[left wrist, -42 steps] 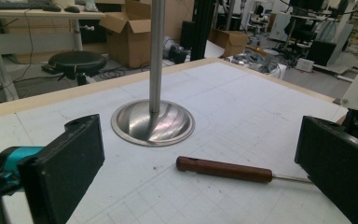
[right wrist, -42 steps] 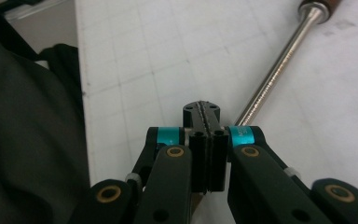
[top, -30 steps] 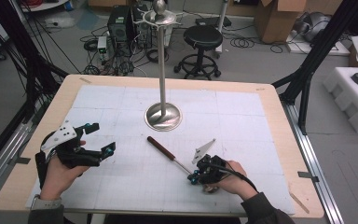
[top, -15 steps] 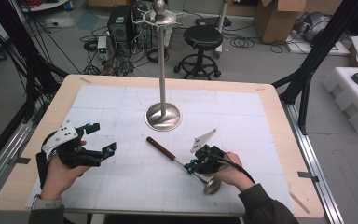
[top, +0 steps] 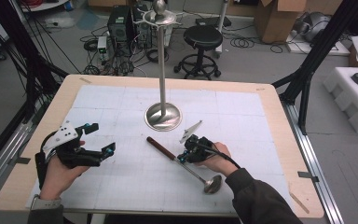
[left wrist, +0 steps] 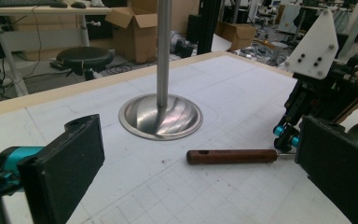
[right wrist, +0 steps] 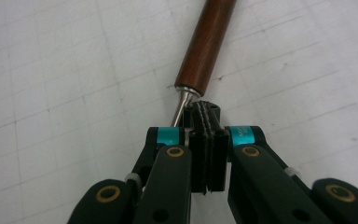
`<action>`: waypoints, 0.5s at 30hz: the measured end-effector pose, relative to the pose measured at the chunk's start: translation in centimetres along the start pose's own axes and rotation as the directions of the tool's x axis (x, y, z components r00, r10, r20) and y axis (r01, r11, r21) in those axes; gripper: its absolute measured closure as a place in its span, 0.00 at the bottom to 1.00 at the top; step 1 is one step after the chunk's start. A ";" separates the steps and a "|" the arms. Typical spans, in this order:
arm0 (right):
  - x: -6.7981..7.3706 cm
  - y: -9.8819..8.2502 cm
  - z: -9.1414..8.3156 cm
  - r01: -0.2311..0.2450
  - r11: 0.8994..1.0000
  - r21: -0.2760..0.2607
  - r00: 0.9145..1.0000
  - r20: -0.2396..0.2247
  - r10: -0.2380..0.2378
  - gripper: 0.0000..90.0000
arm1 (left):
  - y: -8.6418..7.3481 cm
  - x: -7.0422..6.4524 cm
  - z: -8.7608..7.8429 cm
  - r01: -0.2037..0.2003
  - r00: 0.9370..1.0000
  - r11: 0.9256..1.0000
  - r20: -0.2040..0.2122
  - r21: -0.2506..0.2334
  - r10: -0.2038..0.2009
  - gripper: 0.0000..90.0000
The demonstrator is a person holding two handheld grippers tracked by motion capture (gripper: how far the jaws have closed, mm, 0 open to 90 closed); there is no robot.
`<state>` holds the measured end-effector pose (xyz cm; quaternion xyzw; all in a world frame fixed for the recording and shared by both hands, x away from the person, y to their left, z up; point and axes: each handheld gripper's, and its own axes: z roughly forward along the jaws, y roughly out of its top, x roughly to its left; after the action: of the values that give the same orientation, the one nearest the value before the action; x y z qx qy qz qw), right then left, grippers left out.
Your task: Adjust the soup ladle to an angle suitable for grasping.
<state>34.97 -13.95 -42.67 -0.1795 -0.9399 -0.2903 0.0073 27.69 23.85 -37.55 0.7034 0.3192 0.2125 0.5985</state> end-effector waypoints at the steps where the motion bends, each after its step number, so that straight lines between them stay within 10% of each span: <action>1: 0.0 0.0 0.1 0.004 1.000 -0.002 1.000 0.003 -0.004 1.00 | 0.0 0.0 0.0 0.002 1.000 1.000 0.000 -0.002 -0.002 0.02; 15: 2.3 0.8 0.9 0.107 0.994 0.009 0.991 -0.082 -0.106 1.00 | 0.0 0.0 0.1 0.004 1.000 1.000 0.002 0.001 -0.004 0.02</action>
<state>33.20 -12.09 -42.74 -0.1170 -0.9491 -0.2908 0.0315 27.74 23.83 -37.58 0.7033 0.3201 0.2107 0.5988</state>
